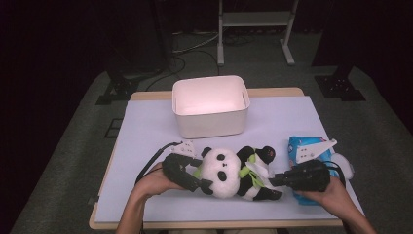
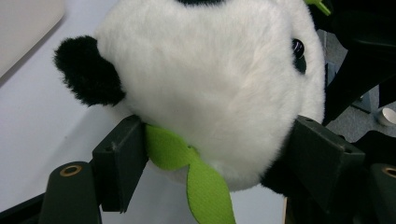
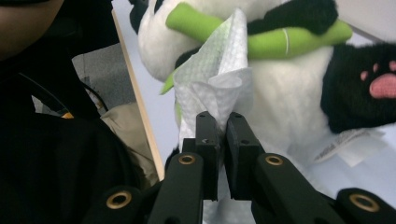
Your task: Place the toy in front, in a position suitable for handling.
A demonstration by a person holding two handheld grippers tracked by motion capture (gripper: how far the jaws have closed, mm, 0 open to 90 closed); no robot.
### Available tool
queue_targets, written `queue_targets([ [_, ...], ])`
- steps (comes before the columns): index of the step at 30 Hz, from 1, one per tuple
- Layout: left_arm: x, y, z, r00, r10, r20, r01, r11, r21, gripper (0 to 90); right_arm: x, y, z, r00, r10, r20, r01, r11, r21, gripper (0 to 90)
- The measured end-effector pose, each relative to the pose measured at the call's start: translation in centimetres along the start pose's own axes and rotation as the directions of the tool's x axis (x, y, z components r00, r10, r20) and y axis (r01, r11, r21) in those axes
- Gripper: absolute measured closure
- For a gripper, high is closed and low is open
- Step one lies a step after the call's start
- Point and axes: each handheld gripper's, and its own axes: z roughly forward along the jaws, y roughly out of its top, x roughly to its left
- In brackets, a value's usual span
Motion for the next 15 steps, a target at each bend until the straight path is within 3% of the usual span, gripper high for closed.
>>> queue_targets([
  [3,0.1,0.0,0.1,1.0,-0.002,-0.003,0.002,1.0,0.002,23.4,0.3,-0.4,-0.2,0.9997,0.01,-0.023,-0.01,1.0,-0.014,83.7],
  [7,0.0,0.0,0.0,1.0,-0.007,-0.004,0.007,1.0,0.002,23.4,0.8,0.3,-0.2,0.9991,-0.017,-0.039,0.016,0.999,-0.035,83.7],
  [12,-0.4,0.4,0.0,1.0,0.0,-0.009,0.0,1.0,-0.009,23.3,1.7,2.8,0.5,0.996,-0.07,-0.056,0.066,0.995,-0.069,83.7],
  [15,-0.7,0.6,0.0,0.9999,0.007,-0.012,-0.008,0.9999,-0.013,23.3,2.2,4.5,1.6,0.9924,-0.103,-0.068,0.099,0.993,-0.059,83.8],
])
